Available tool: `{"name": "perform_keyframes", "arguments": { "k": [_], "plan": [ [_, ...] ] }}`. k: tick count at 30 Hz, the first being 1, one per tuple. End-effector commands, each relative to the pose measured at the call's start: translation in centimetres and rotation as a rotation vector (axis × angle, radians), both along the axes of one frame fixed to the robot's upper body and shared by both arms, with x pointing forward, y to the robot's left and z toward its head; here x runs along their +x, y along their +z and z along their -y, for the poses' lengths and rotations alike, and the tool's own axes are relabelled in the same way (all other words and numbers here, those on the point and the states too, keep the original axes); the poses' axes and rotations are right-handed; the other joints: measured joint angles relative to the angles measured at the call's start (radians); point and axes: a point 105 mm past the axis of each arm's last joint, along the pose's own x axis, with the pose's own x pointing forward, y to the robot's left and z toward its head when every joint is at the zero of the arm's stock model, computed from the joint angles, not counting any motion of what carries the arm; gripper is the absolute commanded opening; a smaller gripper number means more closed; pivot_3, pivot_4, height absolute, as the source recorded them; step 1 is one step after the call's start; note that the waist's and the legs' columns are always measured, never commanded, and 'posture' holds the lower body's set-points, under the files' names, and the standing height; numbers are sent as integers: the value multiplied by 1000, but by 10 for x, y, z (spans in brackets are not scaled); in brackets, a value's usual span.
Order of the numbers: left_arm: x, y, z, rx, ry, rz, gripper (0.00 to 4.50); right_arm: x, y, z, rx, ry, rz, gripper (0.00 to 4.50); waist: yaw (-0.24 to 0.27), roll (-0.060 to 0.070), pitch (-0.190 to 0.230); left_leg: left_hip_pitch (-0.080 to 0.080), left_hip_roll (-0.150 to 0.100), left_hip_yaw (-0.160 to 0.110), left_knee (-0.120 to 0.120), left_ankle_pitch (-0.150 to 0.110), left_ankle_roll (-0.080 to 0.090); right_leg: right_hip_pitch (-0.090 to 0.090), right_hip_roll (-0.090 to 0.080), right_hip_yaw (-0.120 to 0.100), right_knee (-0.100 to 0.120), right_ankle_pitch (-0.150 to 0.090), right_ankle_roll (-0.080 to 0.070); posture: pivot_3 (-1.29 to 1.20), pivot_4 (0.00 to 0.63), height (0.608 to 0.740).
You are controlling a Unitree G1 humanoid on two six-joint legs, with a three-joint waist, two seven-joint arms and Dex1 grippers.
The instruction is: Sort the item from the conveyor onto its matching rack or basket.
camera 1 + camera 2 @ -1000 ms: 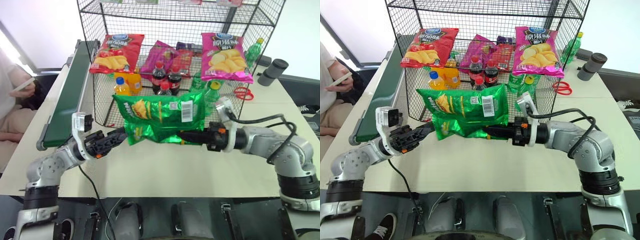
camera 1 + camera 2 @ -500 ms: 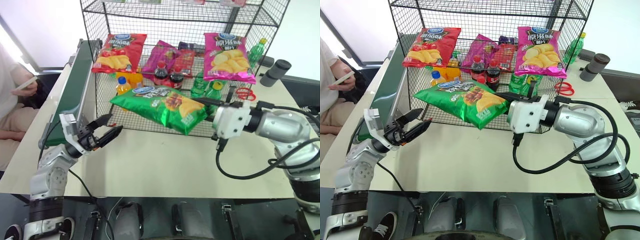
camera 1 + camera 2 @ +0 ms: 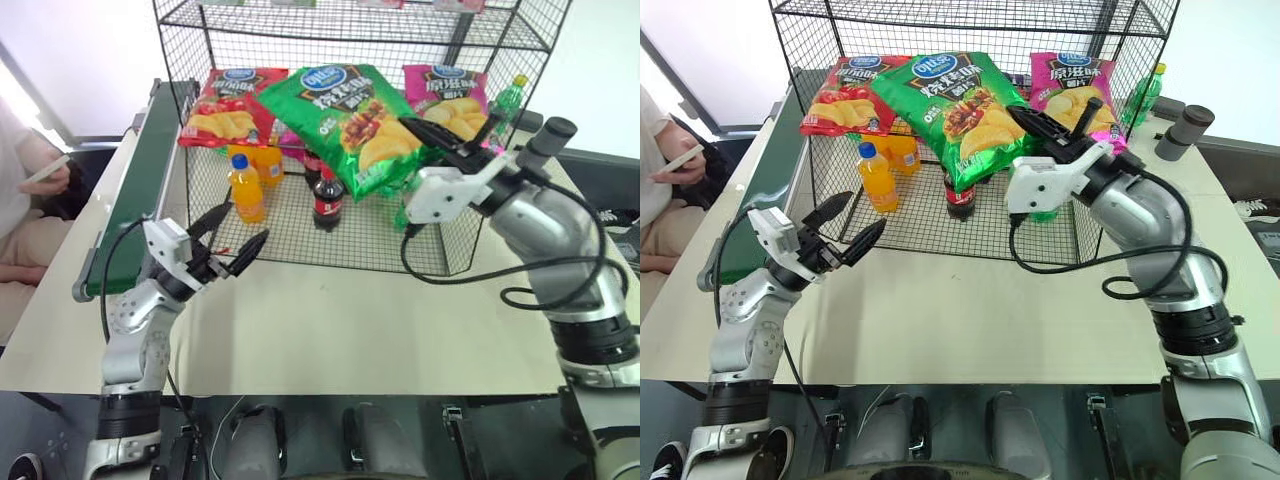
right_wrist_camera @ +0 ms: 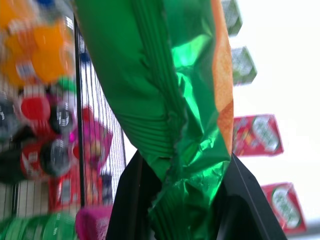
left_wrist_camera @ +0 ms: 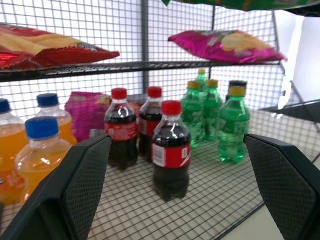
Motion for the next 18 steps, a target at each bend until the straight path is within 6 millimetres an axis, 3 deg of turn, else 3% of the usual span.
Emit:
{"name": "perform_keyframes", "arguments": {
  "k": [1, 10, 18],
  "plan": [
    [-3, 13, 9, 5, 7, 74, 4500, 13, 19, -3, 51, -64, 59, 372, 0, 0, 0, 0, 0, 0, 0, 0, 0, 0, 0, 0, 0, 0, 0, 0, 150, 740],
    [2, 17, 16, 1, 36, 93, 4500, 52, 19, -2, 201, -223, -32, 372, 1, 0, 0, -1, 0, 1, 0, 0, 0, -1, 0, 0, 0, 0, 0, 0, 150, 740],
    [6, 24, 19, 31, 79, 132, 4500, 74, 4, 10, 261, -357, -73, 372, 1, 0, 0, -1, 0, 2, 0, 0, 0, -1, 0, 0, 0, 0, 0, 0, 150, 740]
  ]
}}
